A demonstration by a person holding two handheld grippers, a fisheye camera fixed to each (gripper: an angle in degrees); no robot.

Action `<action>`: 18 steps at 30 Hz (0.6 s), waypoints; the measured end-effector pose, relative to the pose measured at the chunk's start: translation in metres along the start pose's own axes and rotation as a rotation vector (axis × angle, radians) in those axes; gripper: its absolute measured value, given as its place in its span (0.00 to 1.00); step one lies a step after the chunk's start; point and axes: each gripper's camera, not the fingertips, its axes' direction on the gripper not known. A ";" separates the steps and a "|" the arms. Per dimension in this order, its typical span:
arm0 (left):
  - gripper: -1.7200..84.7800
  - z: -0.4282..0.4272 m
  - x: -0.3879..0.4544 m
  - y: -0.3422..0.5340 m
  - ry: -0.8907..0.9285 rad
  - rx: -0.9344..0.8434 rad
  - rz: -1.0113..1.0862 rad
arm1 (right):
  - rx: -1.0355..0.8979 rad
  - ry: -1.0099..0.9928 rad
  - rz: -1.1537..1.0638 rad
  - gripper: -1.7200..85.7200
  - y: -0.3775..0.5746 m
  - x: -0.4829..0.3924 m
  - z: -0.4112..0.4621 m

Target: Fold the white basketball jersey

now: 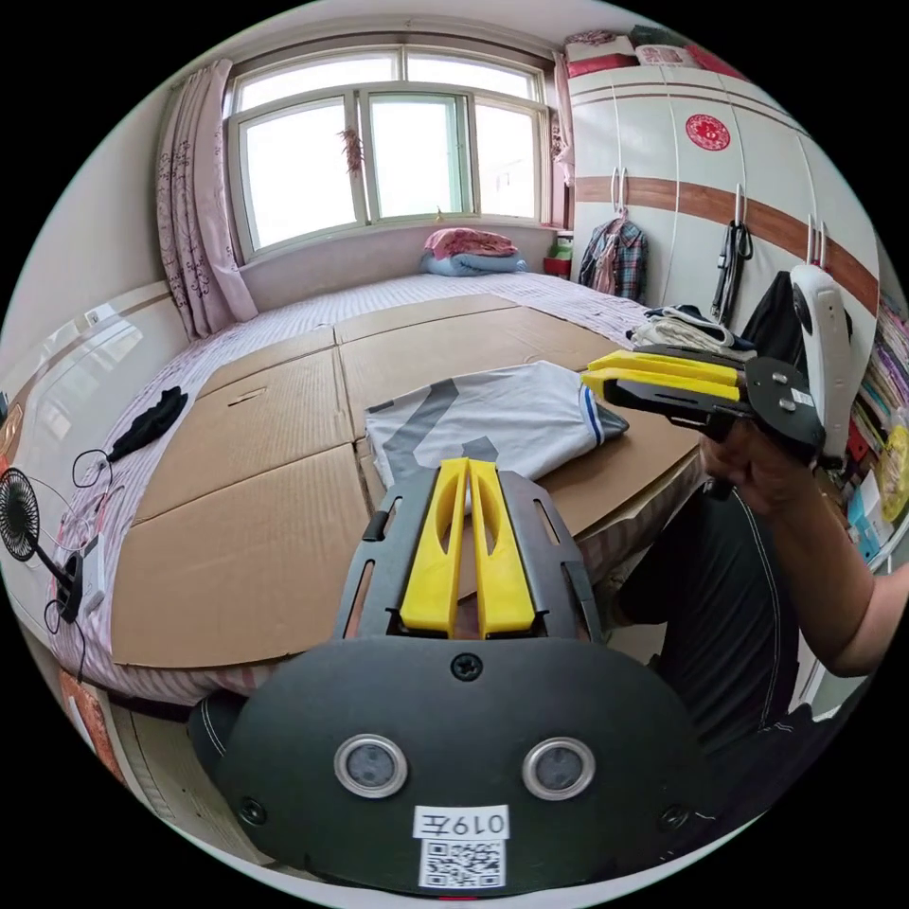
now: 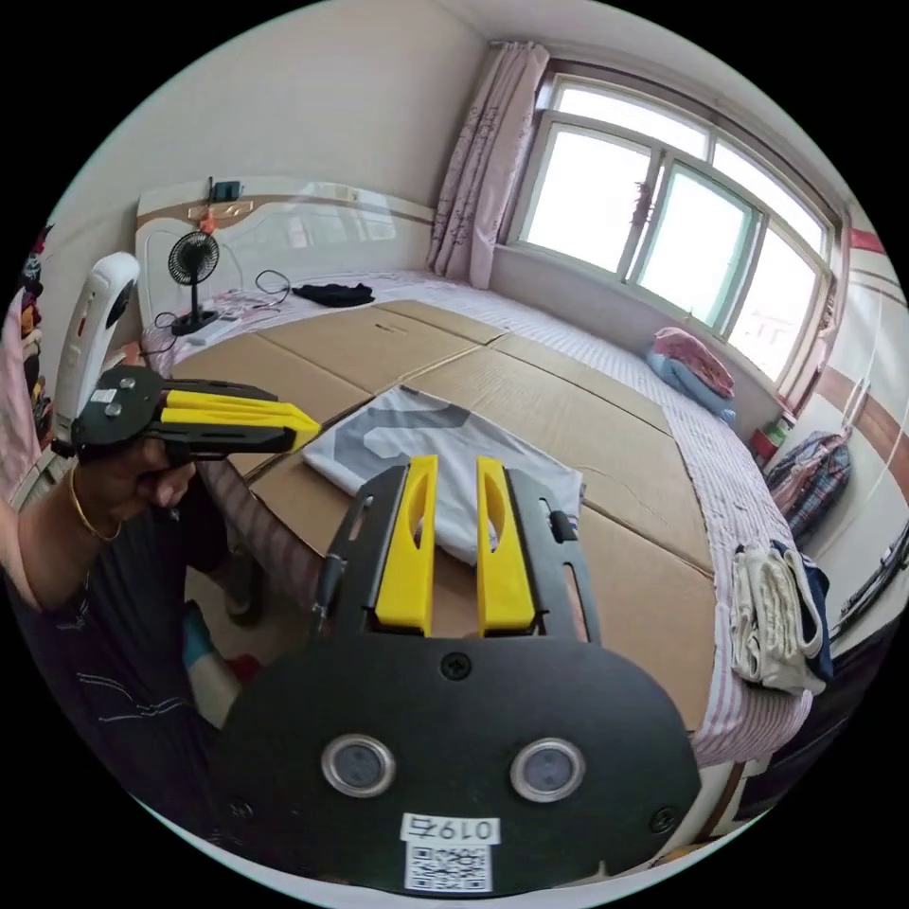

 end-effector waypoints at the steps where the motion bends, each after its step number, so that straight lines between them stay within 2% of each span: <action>1: 0.03 0.003 0.000 0.002 -0.008 -0.009 -0.004 | -0.016 -0.021 -0.057 0.12 0.015 -0.003 0.023; 5: 0.03 0.013 -0.004 0.025 0.082 -0.041 0.002 | -0.096 0.079 -0.379 0.12 0.091 -0.047 0.099; 8: 0.03 0.016 -0.007 0.039 0.123 -0.044 -0.007 | -0.137 0.158 -0.520 0.12 0.145 -0.068 0.148; 14: 0.03 0.015 -0.009 0.048 0.179 -0.026 -0.098 | -0.172 0.176 -0.603 0.11 0.210 -0.069 0.216; 18: 0.03 0.015 0.004 0.041 0.143 -0.031 -0.073 | -0.194 0.140 -0.596 0.08 0.242 -0.051 0.244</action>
